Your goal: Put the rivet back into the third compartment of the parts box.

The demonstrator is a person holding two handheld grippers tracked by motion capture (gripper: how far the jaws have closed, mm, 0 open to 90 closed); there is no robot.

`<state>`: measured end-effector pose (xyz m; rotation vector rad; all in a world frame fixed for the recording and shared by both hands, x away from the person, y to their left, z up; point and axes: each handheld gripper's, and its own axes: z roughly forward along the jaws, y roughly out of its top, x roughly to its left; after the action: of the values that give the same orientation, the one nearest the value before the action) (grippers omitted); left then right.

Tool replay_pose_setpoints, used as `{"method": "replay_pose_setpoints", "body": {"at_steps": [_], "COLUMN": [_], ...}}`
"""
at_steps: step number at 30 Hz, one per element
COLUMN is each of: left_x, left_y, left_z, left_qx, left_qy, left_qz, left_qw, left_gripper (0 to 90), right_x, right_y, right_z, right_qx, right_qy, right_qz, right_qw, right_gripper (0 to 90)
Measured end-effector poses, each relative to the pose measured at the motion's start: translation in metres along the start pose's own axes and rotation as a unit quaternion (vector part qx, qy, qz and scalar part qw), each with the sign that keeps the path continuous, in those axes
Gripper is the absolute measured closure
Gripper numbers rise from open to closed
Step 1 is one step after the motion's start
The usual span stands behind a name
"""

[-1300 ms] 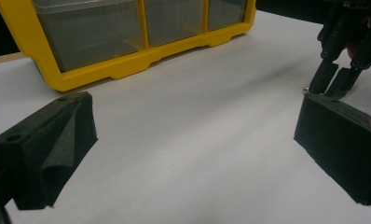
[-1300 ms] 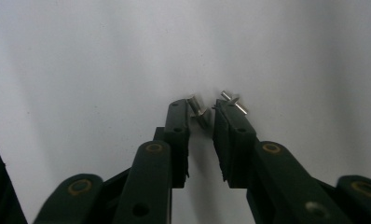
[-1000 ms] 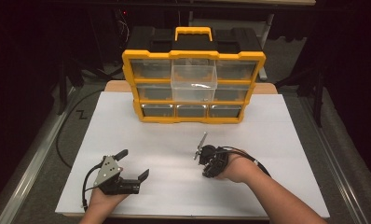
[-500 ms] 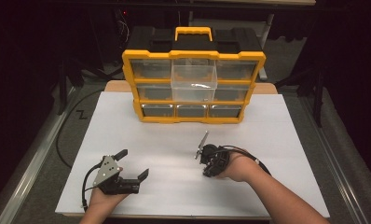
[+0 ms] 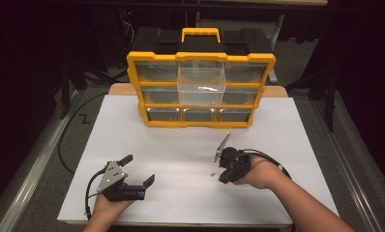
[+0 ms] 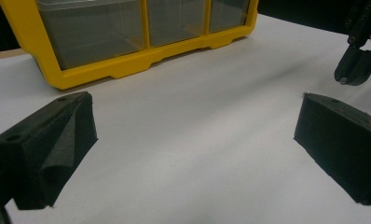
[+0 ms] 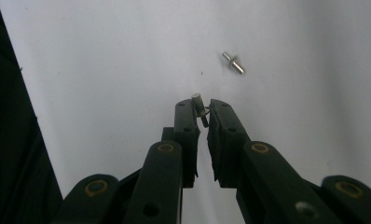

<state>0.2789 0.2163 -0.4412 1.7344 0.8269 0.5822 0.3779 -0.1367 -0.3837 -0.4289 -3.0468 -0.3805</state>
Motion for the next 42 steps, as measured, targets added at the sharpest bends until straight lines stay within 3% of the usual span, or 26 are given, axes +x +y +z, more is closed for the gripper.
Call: {"method": "replay_pose_setpoints", "body": {"at_steps": [8, 17, 29, 42], "left_x": [0.0, 0.0, 0.0, 0.0], "left_y": [0.0, 0.0, 0.0, 0.0], "left_z": [0.001, 0.001, 0.001, 0.002], "left_qx": [0.002, 0.002, 0.002, 0.002], "left_qy": [0.003, 0.002, 0.002, 0.001], "left_qz": [0.002, 0.002, 0.003, 0.004], "left_qw": [1.0, 1.0, 1.0, 1.0], "left_gripper": [0.3, 0.3, 0.3, 0.3], "right_x": [-0.006, -0.01, -0.01, -0.012], "right_y": [-0.018, -0.026, -0.021, -0.007], "right_z": [-0.016, -0.027, -0.048, -0.071], "right_qx": [-0.009, -0.013, -0.026, -0.02], "right_qy": [0.003, 0.004, 0.008, 0.012], "right_qz": [0.013, 0.02, 0.016, 0.011], "right_qw": [0.9999, 0.9997, 0.9995, 0.9997], "right_gripper": [83.4, 84.4, 84.5, 84.4]}}
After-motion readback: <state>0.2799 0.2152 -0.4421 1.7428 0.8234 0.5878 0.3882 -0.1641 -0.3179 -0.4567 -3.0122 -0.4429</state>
